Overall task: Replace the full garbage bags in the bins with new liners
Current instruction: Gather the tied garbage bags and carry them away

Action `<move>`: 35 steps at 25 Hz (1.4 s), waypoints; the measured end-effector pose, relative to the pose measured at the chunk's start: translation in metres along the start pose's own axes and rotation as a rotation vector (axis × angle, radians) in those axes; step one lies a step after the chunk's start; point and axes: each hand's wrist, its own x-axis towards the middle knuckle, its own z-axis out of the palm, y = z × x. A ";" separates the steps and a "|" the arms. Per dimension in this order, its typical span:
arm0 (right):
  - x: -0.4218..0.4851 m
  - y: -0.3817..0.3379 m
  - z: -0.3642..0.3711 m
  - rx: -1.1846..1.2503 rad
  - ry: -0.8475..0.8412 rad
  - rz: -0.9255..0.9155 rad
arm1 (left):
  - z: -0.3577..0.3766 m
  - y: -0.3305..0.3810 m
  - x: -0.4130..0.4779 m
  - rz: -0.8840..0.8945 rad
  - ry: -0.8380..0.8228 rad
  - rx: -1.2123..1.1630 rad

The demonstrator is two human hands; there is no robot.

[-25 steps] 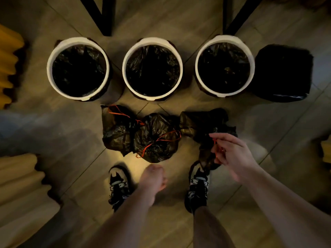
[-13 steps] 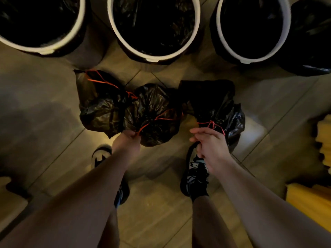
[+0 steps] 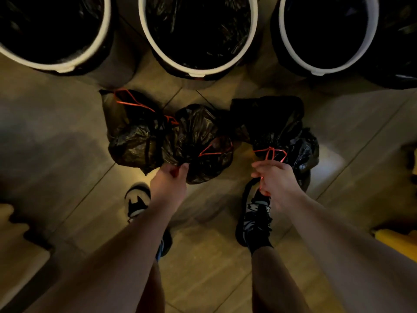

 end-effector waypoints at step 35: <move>-0.008 0.018 -0.039 0.185 0.014 -0.097 | 0.061 0.113 -0.007 0.349 -0.112 0.104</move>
